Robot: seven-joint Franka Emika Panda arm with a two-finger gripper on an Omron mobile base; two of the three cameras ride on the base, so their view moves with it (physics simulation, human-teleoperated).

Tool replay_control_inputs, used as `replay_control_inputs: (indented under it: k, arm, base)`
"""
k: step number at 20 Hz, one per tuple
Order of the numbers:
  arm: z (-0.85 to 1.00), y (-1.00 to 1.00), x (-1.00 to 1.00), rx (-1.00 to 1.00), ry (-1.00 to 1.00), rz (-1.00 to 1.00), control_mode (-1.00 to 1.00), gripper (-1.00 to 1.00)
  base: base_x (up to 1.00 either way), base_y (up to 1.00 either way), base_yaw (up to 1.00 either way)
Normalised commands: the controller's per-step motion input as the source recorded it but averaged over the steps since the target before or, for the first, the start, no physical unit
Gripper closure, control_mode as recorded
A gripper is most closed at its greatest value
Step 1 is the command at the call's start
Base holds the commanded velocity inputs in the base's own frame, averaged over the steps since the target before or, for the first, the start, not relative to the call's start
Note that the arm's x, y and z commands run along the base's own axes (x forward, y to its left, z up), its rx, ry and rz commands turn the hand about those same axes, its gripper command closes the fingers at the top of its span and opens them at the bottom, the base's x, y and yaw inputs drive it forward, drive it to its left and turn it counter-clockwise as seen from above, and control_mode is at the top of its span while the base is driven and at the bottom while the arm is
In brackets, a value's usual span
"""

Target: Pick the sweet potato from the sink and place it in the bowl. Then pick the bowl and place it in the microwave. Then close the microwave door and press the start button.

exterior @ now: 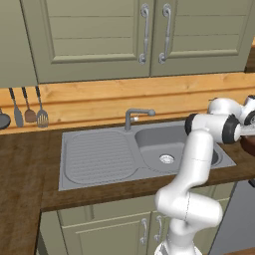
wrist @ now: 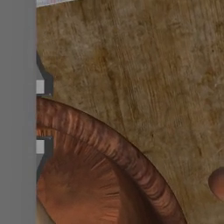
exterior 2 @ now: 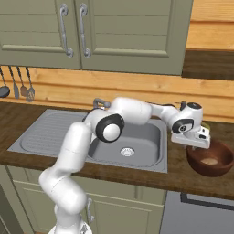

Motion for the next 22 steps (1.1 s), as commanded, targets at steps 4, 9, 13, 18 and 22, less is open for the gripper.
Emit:
replay_control_inputs:
  k: [4,9,13,18,22]
  arm:
    - [0.06,0.18,-0.17,0.00,-0.02,0.02,-1.00,1.00]
    - [0.55,0.58,-0.47,-0.06,-0.08,0.13,-1.00,1.00]
    - [0.70,0.79,-0.52,-0.09,-0.04,0.20,-1.00,1.00]
    - [0.63,0.80,-0.56,-0.11,0.00,0.23,-1.00,1.00]
    - [0.56,0.86,-0.50,-0.08,0.00,0.24,-1.00,1.00]
  base:
    - [0.00,0.00,0.00]
    - [0.00,0.00,0.00]
    - [0.00,0.00,0.00]
    - [0.00,0.00,0.00]
    - [0.00,0.00,0.00]
